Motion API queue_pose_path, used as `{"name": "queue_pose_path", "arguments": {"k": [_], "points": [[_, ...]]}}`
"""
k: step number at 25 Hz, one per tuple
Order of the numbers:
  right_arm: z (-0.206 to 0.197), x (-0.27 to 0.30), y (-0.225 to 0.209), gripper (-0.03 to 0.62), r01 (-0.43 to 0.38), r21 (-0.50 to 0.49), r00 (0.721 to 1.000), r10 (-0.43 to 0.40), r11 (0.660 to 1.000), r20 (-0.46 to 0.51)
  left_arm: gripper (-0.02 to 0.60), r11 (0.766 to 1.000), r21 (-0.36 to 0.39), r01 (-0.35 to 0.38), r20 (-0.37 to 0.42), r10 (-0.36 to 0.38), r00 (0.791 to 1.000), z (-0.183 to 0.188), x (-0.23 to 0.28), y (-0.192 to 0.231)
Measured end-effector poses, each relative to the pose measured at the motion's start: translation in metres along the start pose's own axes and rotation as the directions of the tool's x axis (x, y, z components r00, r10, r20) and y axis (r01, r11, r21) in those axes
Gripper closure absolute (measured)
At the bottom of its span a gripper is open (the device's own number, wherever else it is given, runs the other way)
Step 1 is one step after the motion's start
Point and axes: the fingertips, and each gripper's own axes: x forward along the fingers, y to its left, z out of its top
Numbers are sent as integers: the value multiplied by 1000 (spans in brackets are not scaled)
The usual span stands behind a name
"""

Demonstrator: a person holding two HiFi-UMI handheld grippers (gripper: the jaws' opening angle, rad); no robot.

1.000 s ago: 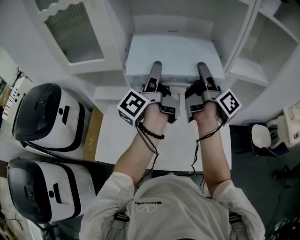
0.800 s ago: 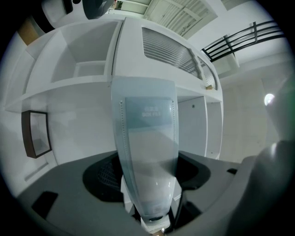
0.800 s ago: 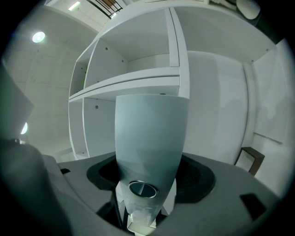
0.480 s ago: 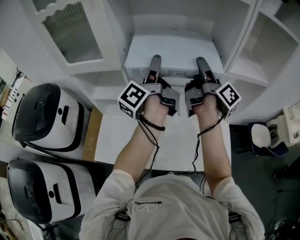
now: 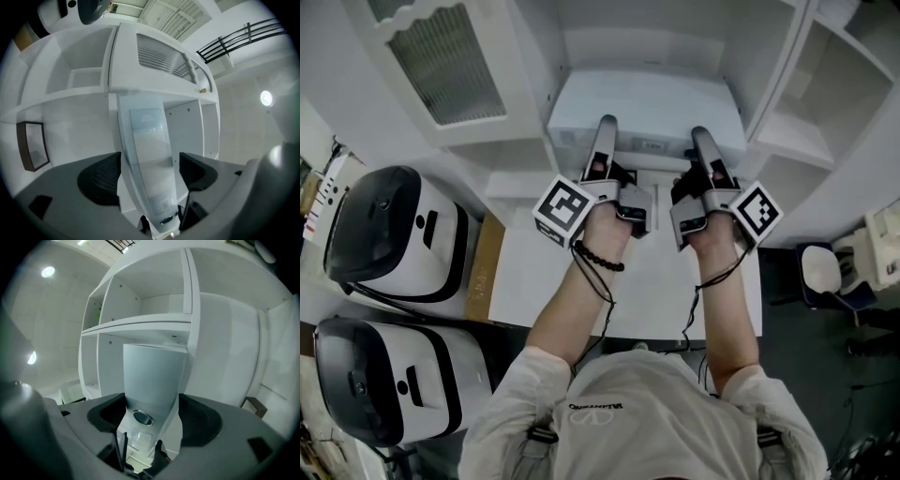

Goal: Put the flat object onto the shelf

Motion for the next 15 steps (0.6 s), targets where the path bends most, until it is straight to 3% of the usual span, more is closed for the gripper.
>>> {"name": "queue_pose_path", "arguments": {"k": [4,5,7,9,11,12,13,15], "points": [[-2,-23,5,249,-11,-78,1000,13,997,16,210,998,52,22,-15,-21,1000,0,-25,-9],[-3,-33,7,258,-9,-121,999,13,993,32,210,996,83,16,-25,-14,1000,-2,-35,-9],[-4,-52,12,290,26,-277,997,-6,960,73,229,976,218,-8,-51,20,999,-4,-54,-9],[-8,-64,22,381,53,-495,996,-9,867,90,322,918,395,30,-92,7,996,-9,-61,-21],[-20,-63,38,456,35,-674,998,9,738,60,440,821,566,79,-128,-8,992,-13,-58,-37],[-26,-60,43,481,22,-725,999,14,689,44,473,770,632,91,-136,-5,991,-13,-56,-42],[-30,-58,47,498,15,-754,999,14,657,33,499,726,681,97,-143,1,990,-14,-54,-45],[-32,-51,44,533,29,-772,1000,-21,635,20,553,671,735,102,-153,18,988,-16,-48,-47]]}}
